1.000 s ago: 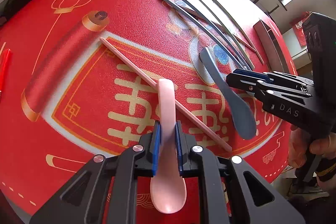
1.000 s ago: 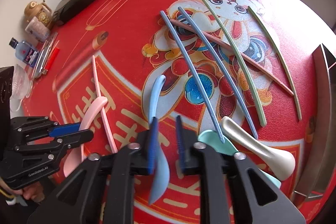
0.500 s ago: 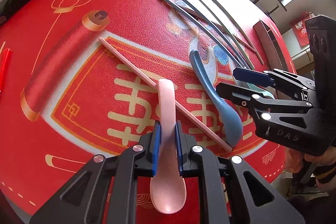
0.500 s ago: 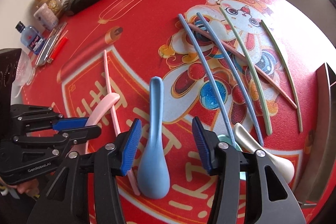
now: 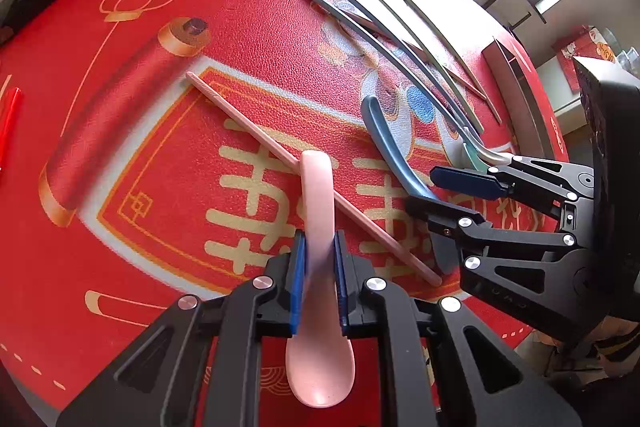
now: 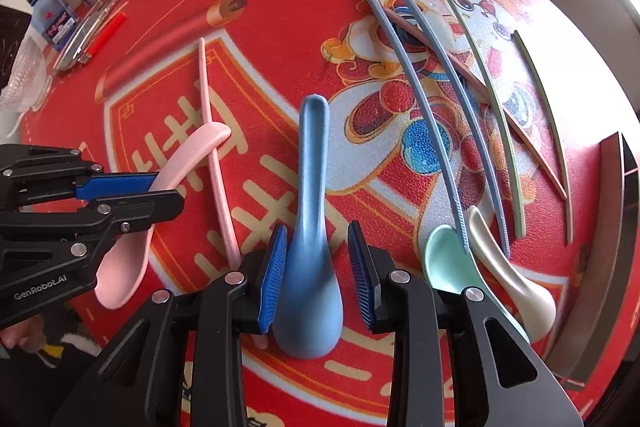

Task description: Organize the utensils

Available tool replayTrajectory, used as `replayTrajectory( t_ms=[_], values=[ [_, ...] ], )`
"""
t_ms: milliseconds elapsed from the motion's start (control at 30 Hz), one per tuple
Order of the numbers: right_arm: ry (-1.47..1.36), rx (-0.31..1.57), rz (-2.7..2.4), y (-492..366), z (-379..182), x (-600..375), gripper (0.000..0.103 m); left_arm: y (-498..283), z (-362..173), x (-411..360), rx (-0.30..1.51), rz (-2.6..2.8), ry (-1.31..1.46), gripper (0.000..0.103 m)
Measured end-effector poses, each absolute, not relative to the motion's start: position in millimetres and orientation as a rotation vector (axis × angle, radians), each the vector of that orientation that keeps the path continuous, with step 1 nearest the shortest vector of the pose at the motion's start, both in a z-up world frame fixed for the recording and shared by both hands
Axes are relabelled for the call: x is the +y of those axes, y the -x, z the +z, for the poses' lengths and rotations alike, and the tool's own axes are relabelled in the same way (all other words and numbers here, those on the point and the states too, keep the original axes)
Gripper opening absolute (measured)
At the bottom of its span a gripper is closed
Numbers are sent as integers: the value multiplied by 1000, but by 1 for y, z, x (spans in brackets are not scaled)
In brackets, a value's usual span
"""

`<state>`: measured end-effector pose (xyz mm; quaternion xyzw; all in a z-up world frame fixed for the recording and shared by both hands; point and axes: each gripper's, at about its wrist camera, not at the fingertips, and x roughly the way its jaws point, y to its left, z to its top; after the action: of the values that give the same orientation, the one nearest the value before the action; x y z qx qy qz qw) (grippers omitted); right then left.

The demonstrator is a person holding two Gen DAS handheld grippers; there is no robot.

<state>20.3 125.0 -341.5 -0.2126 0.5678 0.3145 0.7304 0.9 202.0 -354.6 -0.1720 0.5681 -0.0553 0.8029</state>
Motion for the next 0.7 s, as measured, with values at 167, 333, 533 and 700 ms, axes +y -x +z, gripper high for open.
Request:
replayTrajectory(
  t_ms=[167, 333, 533, 700],
  values=[
    [348, 1267, 676, -33, -337, 103, 15, -1, -355, 202, 1217, -119, 368, 13],
    [191, 1285, 617, -54, -329, 77, 5, -2, -355, 202, 1218, -119, 365, 13],
    [183, 1277, 566, -64, -328, 59, 8, -2, -355, 200, 1219, -119, 363, 13],
    [306, 1254, 677, -42, -321, 81, 32, -2, -355, 200, 1220, -120, 365, 13]
  ],
)
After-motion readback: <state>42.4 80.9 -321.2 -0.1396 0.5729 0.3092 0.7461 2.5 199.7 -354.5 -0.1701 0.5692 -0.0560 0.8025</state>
